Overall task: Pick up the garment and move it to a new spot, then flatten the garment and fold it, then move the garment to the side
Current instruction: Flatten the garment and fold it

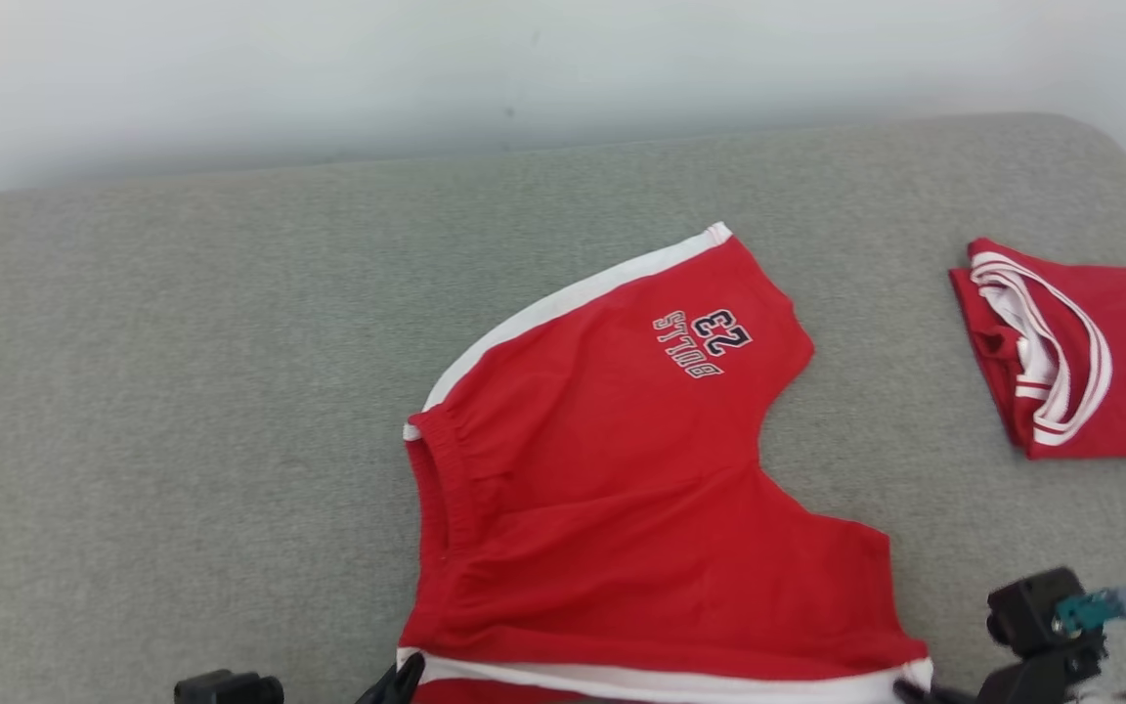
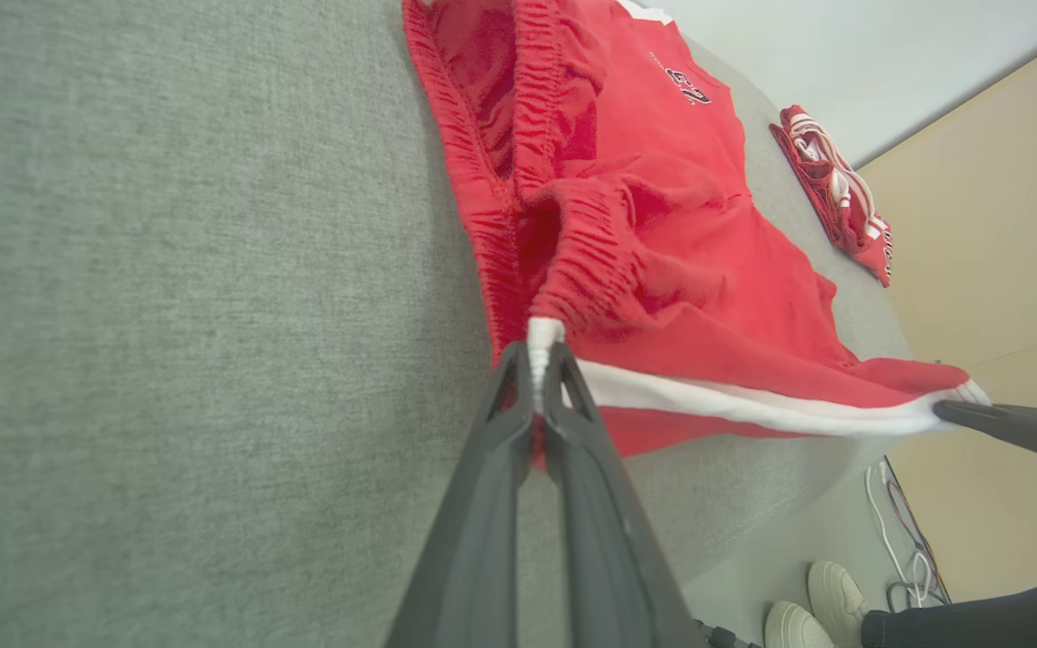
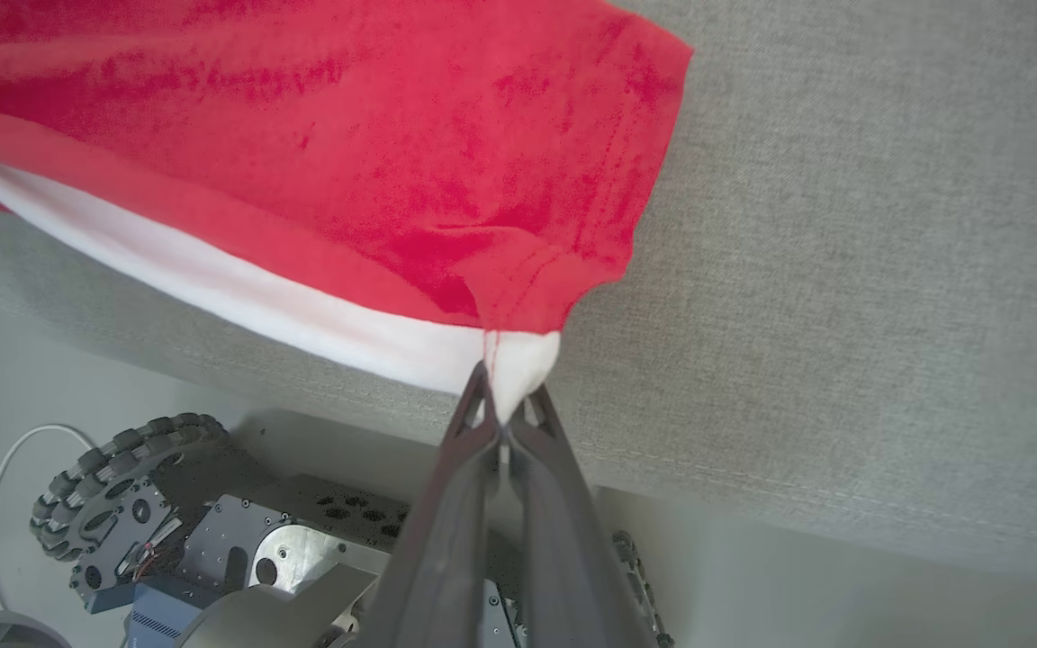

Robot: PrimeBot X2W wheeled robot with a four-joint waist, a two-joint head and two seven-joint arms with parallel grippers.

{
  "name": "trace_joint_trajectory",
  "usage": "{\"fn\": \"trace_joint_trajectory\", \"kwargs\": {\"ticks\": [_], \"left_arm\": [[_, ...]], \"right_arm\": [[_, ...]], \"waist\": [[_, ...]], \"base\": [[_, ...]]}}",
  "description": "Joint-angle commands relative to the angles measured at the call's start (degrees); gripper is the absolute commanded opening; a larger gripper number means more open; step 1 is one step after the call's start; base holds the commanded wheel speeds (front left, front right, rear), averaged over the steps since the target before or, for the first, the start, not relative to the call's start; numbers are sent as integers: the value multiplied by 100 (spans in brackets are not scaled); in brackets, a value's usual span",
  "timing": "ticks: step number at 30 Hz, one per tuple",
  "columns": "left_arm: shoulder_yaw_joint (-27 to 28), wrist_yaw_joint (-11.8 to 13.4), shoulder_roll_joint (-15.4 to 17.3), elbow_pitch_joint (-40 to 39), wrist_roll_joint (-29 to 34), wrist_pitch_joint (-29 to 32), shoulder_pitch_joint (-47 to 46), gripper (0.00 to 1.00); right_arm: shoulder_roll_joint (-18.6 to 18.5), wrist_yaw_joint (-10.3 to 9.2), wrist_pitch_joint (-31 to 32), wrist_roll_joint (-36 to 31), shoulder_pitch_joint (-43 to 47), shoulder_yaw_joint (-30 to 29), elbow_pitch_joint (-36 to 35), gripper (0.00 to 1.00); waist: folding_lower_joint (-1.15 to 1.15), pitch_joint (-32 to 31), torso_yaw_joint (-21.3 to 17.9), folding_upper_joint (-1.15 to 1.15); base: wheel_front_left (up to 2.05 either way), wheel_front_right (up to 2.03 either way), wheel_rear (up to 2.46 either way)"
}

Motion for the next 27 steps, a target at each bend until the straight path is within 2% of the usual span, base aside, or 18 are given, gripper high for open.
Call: {"fn": "trace_joint_trajectory", "kwargs": {"ticks": [1,7,14,20,27], "left_arm": [[13,6,-26,-41,-53,29,-58,0],[105,2,-338,-323,-276,167,-578,0],[181,55,-796,-137,-465,376,-1536,0],[189,211,-1255,449,-192,198,-2406,0],[100,63,-1608,1256,241,-345,-3137,0]], "right_arm": [[-51,-15,-31,-14,-123,-10,-9,0],[-493,-15,-300,71,-1089,71,338,0],[-1100,-15,-724,163,-2738,421,1276,0],[-1239,-15,-1527,-55,-4258,1051,2560,0],[-1120,-15,-2428,-370,-5587,1783,3970,0]], "waist": [[0,-26,145,0],[0,127,378,0],[0,509,644,0],[0,972,864,0],[0,1390,1065,0]], "base": [[0,0,0],[0,0,0],[0,0,0],[0,0,0],[0,0,0]]}}
